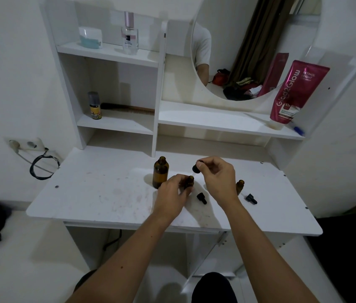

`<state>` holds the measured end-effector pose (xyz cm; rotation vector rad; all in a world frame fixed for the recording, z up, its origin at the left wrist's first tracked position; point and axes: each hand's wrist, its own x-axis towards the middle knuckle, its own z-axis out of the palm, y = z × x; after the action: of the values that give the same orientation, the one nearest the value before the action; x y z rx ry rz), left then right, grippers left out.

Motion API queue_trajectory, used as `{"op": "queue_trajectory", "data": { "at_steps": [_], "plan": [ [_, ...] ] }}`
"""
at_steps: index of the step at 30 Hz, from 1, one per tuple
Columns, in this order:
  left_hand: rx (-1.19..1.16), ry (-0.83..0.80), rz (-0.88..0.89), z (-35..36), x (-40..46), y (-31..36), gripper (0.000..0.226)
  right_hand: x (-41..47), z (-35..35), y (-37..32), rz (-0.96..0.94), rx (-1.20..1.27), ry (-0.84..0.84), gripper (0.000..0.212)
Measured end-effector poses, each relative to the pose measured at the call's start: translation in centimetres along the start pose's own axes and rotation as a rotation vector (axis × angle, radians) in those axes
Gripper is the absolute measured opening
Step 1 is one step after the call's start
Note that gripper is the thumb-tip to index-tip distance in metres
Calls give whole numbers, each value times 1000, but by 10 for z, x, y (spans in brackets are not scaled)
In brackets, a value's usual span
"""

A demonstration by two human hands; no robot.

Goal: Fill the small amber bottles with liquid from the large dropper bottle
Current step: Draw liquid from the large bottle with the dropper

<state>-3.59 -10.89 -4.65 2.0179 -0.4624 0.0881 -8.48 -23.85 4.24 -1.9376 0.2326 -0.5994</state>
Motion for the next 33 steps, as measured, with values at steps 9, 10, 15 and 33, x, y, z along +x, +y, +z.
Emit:
{"op": "queue_trajectory", "data": {
  "at_steps": [9, 10, 15, 33],
  "plan": [
    [-26, -4, -5, -2, 0, -1, 37, -5, -3, -5, -1, -13, -18, 10],
    [-50, -3, -18, -3, -1, -1, 43, -5, -4, -7, -10, -30, -7, 10],
    [-199, -32, -59, -16, -13, 3, 58, -6, -10, -15, 10, -62, 49, 12],
    [-240, 120, -136, -92, -8, -26, 66, 7, 10, -81, -198, 161, 67, 15]
  ]
}}
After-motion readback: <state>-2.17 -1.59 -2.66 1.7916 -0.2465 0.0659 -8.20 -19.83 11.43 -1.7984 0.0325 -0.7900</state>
